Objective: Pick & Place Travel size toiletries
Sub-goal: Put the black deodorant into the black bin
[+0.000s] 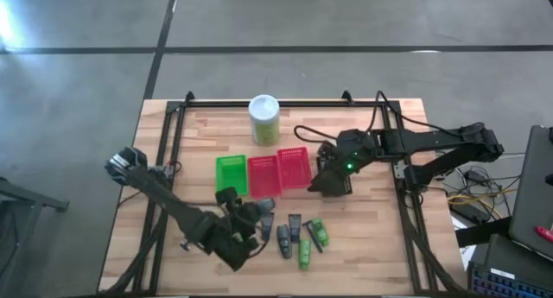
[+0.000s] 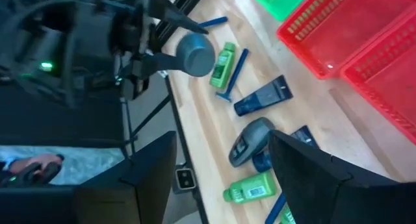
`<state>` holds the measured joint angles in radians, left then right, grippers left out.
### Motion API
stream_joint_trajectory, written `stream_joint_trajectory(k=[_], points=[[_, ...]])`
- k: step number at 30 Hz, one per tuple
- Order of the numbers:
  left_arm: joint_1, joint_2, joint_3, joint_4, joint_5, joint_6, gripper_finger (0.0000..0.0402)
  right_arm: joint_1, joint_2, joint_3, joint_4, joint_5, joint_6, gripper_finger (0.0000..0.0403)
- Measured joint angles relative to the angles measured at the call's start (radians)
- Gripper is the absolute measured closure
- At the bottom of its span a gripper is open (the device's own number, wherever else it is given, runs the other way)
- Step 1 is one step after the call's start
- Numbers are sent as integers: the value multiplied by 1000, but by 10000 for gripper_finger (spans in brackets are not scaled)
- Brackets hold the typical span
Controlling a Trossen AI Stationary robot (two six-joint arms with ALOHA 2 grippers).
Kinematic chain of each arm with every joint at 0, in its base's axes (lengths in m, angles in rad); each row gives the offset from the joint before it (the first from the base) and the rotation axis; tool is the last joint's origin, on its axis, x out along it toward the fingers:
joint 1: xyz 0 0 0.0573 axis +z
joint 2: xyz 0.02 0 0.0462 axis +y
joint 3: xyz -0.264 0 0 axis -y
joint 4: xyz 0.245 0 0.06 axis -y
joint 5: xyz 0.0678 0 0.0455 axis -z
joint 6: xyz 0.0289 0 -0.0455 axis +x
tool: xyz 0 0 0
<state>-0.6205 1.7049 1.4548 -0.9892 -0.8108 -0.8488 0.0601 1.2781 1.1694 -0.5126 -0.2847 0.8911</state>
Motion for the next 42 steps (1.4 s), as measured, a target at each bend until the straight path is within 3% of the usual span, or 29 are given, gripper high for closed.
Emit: stream_joint_trajectory(k=[11,18,23,33,42], points=[[125,-58,-3,177,28,382,198,-13,128,87,50,3,-17,117],[132,-73,-3,200,12,412,199,-13,151,169,42,-3,-19,91],[142,-76,-3,247,-36,451,199,-15,169,165,29,-4,8,78],[174,-77,-3,342,-40,538,198,-15,183,162,56,-4,32,54],[212,-77,-3,420,-26,604,198,-15,184,162,62,-4,34,59]])
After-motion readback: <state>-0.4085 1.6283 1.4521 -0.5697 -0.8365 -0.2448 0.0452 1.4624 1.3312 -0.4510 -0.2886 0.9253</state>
